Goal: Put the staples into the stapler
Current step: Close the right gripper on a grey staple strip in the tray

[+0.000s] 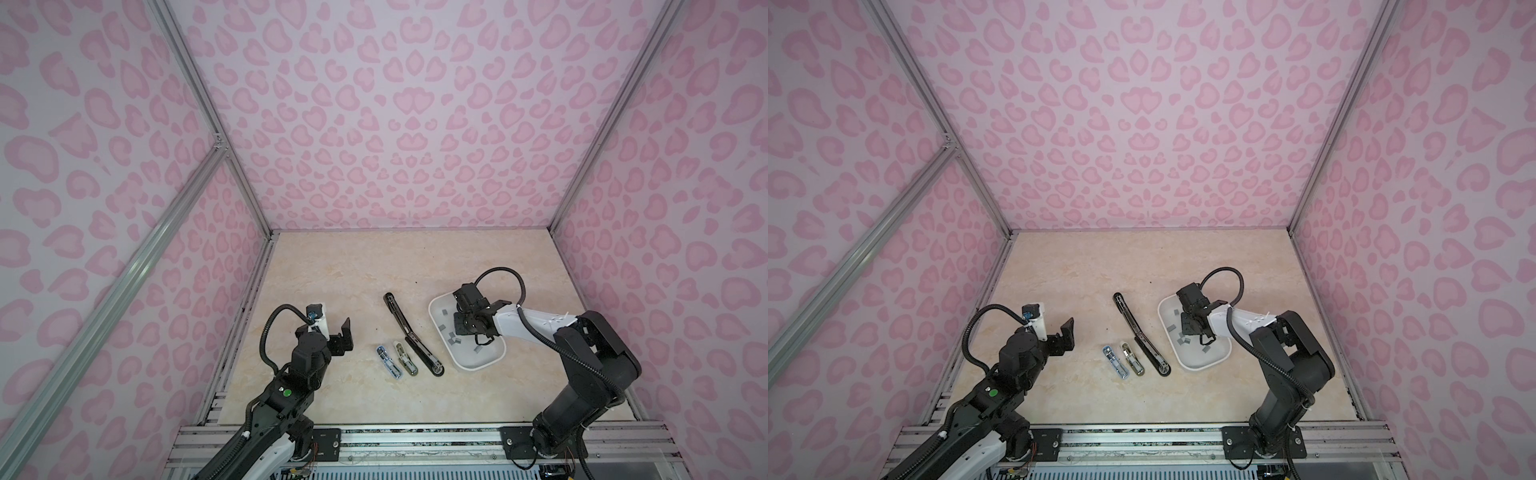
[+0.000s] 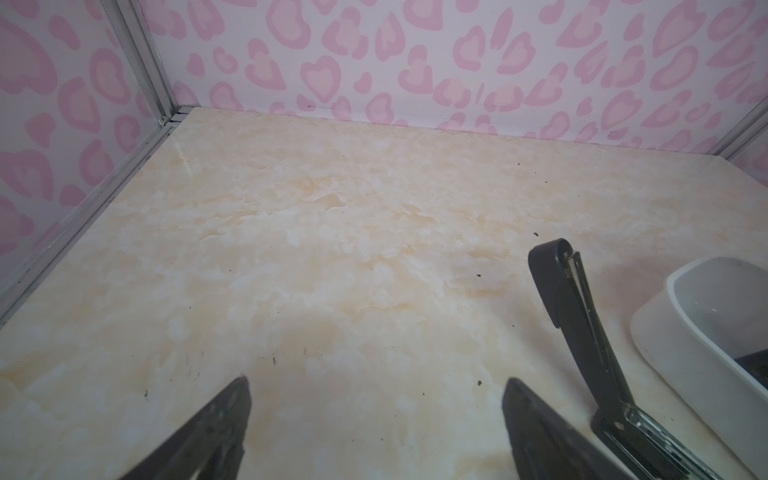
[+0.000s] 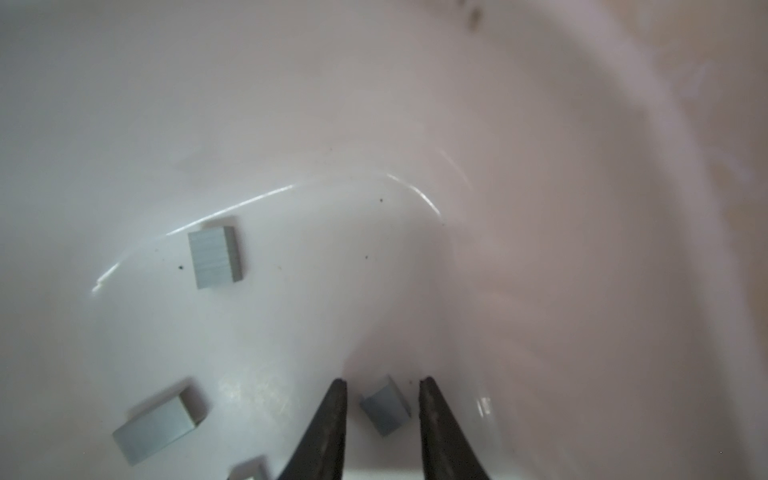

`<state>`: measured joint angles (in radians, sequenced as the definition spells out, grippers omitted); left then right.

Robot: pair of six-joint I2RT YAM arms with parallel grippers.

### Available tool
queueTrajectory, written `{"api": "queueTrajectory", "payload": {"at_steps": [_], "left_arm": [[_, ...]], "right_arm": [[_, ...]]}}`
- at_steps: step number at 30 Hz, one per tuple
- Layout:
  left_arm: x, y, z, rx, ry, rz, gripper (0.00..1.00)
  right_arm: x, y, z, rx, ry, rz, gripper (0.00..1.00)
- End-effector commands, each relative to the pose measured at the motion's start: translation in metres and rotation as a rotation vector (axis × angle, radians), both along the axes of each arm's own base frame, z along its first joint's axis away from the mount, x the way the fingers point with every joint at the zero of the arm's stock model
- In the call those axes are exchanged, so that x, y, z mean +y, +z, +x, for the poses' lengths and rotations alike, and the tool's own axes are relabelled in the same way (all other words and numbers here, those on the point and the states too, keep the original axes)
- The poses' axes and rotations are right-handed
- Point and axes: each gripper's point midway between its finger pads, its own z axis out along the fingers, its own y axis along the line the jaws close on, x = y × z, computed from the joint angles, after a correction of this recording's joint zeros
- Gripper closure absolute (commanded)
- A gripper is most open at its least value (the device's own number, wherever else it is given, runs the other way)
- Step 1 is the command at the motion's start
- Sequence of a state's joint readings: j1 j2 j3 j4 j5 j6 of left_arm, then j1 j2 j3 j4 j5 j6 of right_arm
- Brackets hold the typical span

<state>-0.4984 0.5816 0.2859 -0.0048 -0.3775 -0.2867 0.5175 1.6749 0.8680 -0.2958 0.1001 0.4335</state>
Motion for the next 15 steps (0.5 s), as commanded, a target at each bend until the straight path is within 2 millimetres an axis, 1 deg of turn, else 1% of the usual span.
{"api": "queueTrajectory", "payload": {"at_steps": [1, 7, 15], "left_arm": [[0.001, 0.002, 0.001, -0.011, 0.005, -0.006, 0.05], [0.0, 0.002, 0.0, -0.011, 0.002, -0.008, 0.05], [0.001, 0.003, 0.0, -0.014, 0.003, -0.011, 0.05]], "right_arm": [[-0.007, -0.01, -0.013, 0.064, 0.011, -0.027, 0.69], [-0.013, -0.008, -0.012, 0.056, 0.003, -0.046, 0.7], [-0.021, -0.006, -0.01, 0.043, -0.026, -0.03, 0.72]]}}
